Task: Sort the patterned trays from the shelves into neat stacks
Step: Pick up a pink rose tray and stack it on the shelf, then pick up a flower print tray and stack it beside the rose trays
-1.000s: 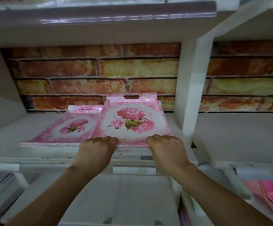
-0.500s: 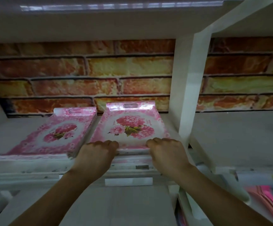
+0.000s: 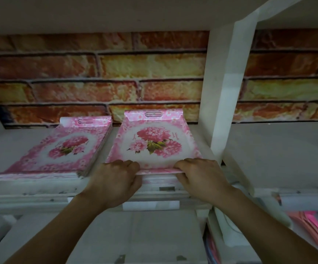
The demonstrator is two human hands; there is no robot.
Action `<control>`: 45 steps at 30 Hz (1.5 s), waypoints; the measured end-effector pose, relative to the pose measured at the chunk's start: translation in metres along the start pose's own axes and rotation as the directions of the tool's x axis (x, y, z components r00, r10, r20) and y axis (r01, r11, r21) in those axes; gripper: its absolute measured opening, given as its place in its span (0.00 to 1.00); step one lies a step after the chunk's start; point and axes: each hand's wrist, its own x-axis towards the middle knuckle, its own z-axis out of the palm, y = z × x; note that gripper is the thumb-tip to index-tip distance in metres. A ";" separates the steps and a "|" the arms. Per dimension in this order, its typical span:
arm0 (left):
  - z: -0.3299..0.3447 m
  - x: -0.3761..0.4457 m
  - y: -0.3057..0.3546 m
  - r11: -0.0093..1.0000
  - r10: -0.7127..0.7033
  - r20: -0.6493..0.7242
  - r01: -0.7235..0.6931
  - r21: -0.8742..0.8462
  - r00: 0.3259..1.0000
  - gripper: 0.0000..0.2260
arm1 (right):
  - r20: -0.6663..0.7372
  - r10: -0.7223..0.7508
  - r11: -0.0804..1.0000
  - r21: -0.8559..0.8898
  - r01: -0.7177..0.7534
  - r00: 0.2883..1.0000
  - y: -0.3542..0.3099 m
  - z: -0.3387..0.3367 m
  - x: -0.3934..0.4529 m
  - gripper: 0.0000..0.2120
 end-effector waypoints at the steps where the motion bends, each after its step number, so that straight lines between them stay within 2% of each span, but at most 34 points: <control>1: 0.001 0.000 0.001 1.000 -0.008 -0.005 0.008 -0.011 1.000 0.16 | 0.016 -0.015 0.999 0.033 0.014 1.000 0.003 -0.001 0.000 0.10; 4: 0.007 -0.001 0.004 0.998 -0.025 -0.006 0.025 -0.052 1.000 0.20 | 0.072 -0.020 0.985 0.173 0.007 0.997 0.006 0.000 -0.003 0.18; 7: 0.012 -0.004 0.007 0.998 -0.030 -0.008 0.030 -0.053 1.000 0.22 | 0.038 -0.022 0.983 0.185 0.015 0.999 0.001 0.008 -0.006 0.24; 11: 0.018 -0.007 0.012 0.998 -0.053 -0.034 0.052 -0.032 0.998 0.23 | -0.126 -0.011 0.999 0.045 0.016 0.992 -0.004 0.021 -0.008 0.22; 14: 0.022 -0.007 0.013 0.997 -0.068 -0.042 0.067 -0.035 0.997 0.23 | -0.208 -0.021 1.000 0.015 0.025 0.978 -0.005 0.030 -0.009 0.21; 22: 0.027 -0.008 0.011 0.996 -0.087 -0.026 0.086 -0.031 0.996 0.22 | -0.239 -0.031 1.000 -0.005 0.030 0.971 -0.004 0.038 -0.009 0.21; 30: 0.021 -0.007 0.015 0.992 -0.126 0.032 0.127 -0.022 0.992 0.24 | -0.136 0.007 0.999 -0.035 -0.012 0.991 -0.007 0.031 -0.010 0.22; 33: 0.018 -0.009 0.018 0.986 -0.164 0.073 0.164 -0.002 0.984 0.27 | -0.065 0.065 0.997 -0.042 -0.068 0.996 -0.012 0.024 -0.018 0.24; 36: 0.012 -0.012 0.027 0.983 -0.185 0.110 0.183 0.030 0.977 0.30 | -0.061 0.153 0.985 -0.067 -0.157 0.986 -0.018 0.011 -0.039 0.28; 39: 0.002 -0.013 0.054 0.990 -0.139 0.088 0.140 -0.006 0.986 0.32 | -0.053 0.246 0.966 -0.071 -0.249 0.968 -0.025 -0.005 -0.072 0.31; 45: -0.007 -0.022 0.131 0.980 0.017 0.106 0.005 -0.201 0.994 0.32 | 0.067 0.423 0.903 -0.117 -0.414 0.904 -0.032 -0.036 -0.159 0.33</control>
